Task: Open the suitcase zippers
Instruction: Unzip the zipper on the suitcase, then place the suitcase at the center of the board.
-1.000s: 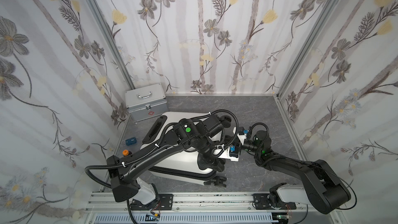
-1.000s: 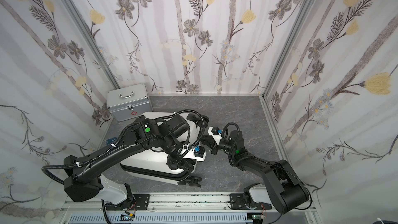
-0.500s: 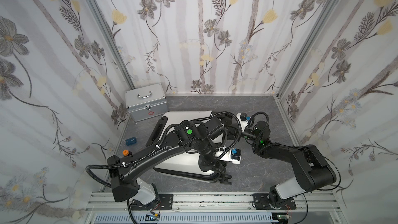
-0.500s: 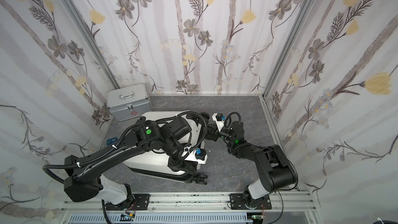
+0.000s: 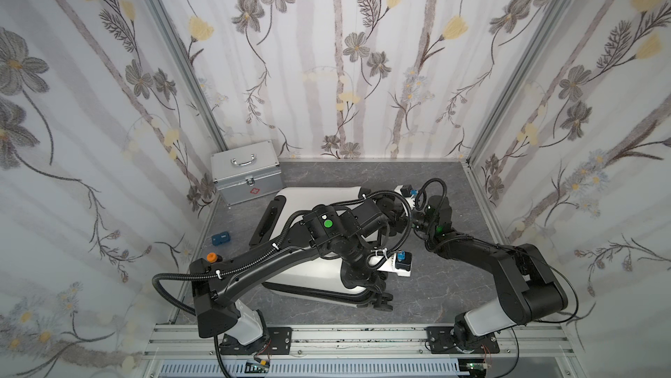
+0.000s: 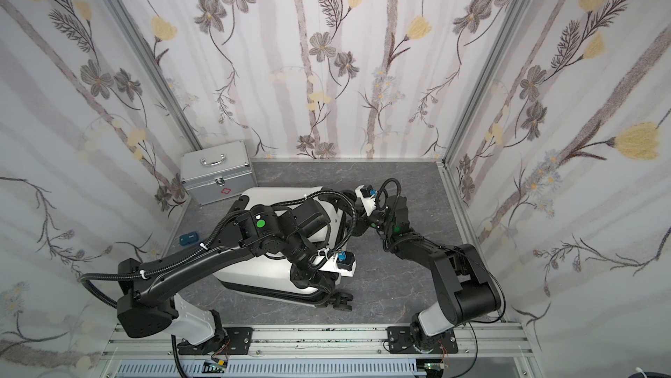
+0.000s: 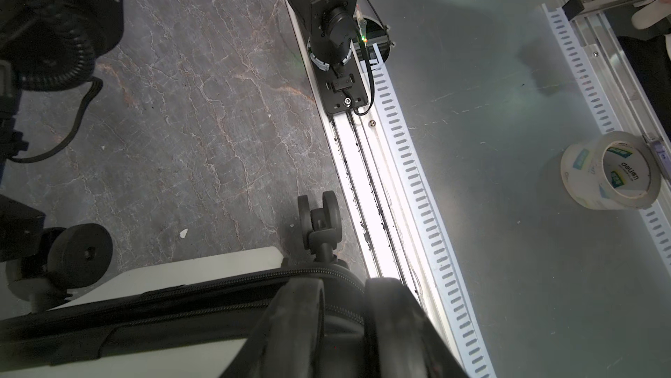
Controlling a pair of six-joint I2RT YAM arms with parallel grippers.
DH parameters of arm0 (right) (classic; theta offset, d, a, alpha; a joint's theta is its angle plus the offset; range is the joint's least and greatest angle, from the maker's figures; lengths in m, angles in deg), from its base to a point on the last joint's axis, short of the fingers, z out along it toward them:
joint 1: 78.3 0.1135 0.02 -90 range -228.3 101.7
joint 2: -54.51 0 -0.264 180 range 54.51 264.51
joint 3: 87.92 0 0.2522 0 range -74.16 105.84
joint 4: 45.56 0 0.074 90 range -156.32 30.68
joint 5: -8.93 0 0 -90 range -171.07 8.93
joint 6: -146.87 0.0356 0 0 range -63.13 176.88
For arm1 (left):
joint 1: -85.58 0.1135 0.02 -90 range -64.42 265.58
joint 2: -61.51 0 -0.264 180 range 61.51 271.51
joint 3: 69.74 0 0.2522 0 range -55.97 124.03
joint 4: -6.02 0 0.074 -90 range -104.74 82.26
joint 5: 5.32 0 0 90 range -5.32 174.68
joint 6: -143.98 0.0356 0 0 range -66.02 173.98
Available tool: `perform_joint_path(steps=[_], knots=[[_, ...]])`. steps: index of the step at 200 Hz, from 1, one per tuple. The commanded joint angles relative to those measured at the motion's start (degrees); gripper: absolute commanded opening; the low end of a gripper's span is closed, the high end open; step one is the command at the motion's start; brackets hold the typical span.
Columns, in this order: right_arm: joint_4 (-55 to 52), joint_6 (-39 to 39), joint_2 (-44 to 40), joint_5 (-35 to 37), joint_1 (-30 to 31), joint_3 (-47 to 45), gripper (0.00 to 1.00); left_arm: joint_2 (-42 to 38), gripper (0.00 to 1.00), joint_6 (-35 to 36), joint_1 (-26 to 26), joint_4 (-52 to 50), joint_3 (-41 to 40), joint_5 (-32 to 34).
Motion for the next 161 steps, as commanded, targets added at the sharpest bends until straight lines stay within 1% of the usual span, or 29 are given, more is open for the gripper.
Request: perform_joint_path(steps=[1, 26, 36, 45, 52, 62, 77, 86, 92, 113, 135, 149, 161], knots=[[3.62, -0.60, -5.12, 7.34, -0.50, -3.04, 0.18, 1.54, 0.08, 0.54, 0.33, 4.63, 0.94, 0.22], [-1.24, 0.26, -13.06, 11.10, -1.38, -6.47, 0.37, 4.82, 0.08, -0.07, 0.59, 4.38, 4.29, 3.67], [-4.00, 0.57, -16.40, 13.20, -1.54, -7.32, 0.46, 5.94, 0.08, -1.02, 0.92, 5.37, 5.22, 5.23], [-6.46, 1.06, -19.72, 15.03, -1.57, -8.14, 0.53, 6.86, 0.10, -1.84, 1.17, 6.50, 5.78, 6.09], [-8.10, 1.11, -22.23, 15.80, -1.56, -8.78, 0.57, 7.71, 0.13, -2.30, 1.28, 7.04, 6.25, 6.52], [-10.41, 1.11, -25.87, 16.90, -1.59, -9.95, 0.61, 9.03, 0.22, -3.02, 1.33, 7.46, 7.28, 6.98], [-12.39, 1.16, -31.16, 17.68, -1.66, -11.74, 0.63, 10.62, 0.42, -3.87, 1.51, 6.92, 9.18, 7.21], [-14.05, 0.85, -34.21, 17.82, -1.72, -12.28, 0.66, 10.84, 0.52, -4.27, 1.88, 7.05, 9.96, 7.27], [-15.42, 0.50, -36.02, 17.76, -1.65, -12.40, 0.67, 10.78, 0.57, -4.44, 2.12, 6.90, 10.34, 7.31], [-18.56, 0.13, -40.63, 15.50, -1.59, -12.14, 0.68, 9.52, 0.64, -4.96, 3.22, 6.78, 10.92, 7.73], [-16.74, 1.50, -44.30, 11.88, -1.41, -13.43, 0.70, 6.75, 0.69, -5.86, 5.26, 8.24, 9.15, 8.71], [-17.29, 0.48, -45.90, 7.66, -0.68, -13.51, 0.72, 3.93, 0.70, -7.22, 6.67, 10.89, 6.40, 11.98], [-21.00, -2.57, -46.67, 4.13, 1.35, -12.80, 0.73, 0.85, 0.71, -8.63, 8.23, 13.92, 2.80, 15.40]])
